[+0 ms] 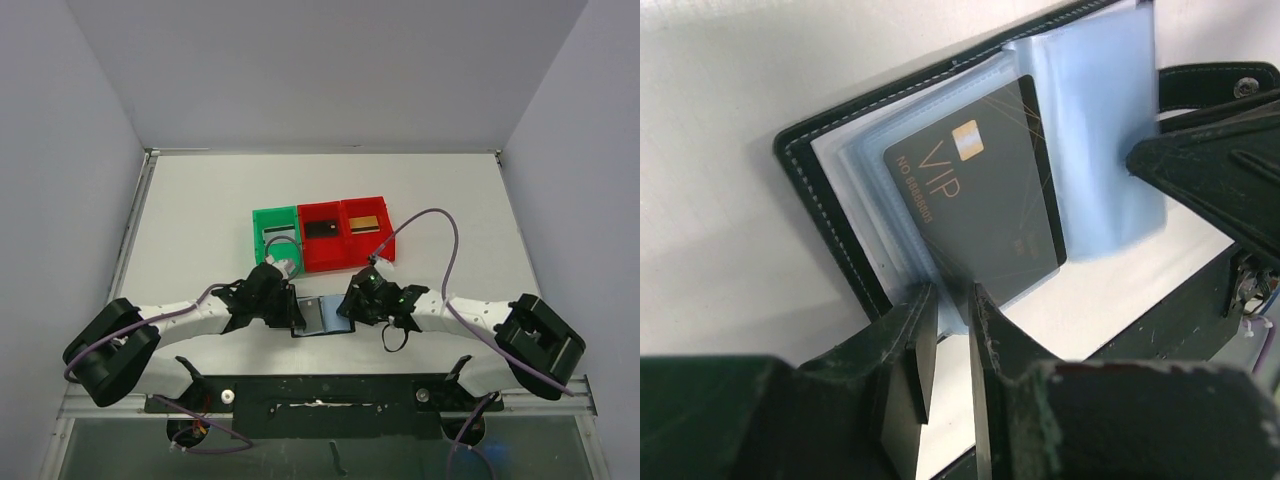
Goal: Take the credit cards out of the card holder
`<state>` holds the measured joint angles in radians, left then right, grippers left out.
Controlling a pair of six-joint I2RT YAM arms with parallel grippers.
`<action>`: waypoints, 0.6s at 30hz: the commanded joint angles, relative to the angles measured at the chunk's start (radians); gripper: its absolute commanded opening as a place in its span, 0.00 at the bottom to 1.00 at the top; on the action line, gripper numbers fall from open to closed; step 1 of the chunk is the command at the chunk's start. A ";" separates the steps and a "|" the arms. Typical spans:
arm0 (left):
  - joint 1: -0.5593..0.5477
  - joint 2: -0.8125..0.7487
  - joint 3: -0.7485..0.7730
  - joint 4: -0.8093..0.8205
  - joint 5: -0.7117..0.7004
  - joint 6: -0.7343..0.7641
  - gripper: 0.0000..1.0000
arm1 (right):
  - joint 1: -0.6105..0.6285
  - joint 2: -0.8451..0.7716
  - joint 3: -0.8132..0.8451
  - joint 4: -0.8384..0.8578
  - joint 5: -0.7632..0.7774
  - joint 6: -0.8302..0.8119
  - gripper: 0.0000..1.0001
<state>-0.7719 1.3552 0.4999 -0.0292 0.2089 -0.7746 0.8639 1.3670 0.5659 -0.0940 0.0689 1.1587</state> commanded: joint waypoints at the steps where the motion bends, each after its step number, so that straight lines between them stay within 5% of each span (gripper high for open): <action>1: -0.012 -0.028 0.034 0.005 -0.019 0.000 0.18 | 0.003 -0.072 0.088 -0.215 0.152 0.012 0.40; 7: -0.012 -0.088 0.041 -0.033 -0.068 -0.008 0.22 | 0.027 -0.183 0.090 -0.129 0.159 -0.083 0.56; 18: -0.012 -0.140 0.051 -0.061 -0.104 -0.032 0.32 | 0.026 -0.053 0.054 0.231 -0.066 -0.088 0.51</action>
<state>-0.7784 1.2686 0.5083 -0.0921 0.1333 -0.7868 0.8852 1.2850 0.6174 -0.0322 0.0650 1.0641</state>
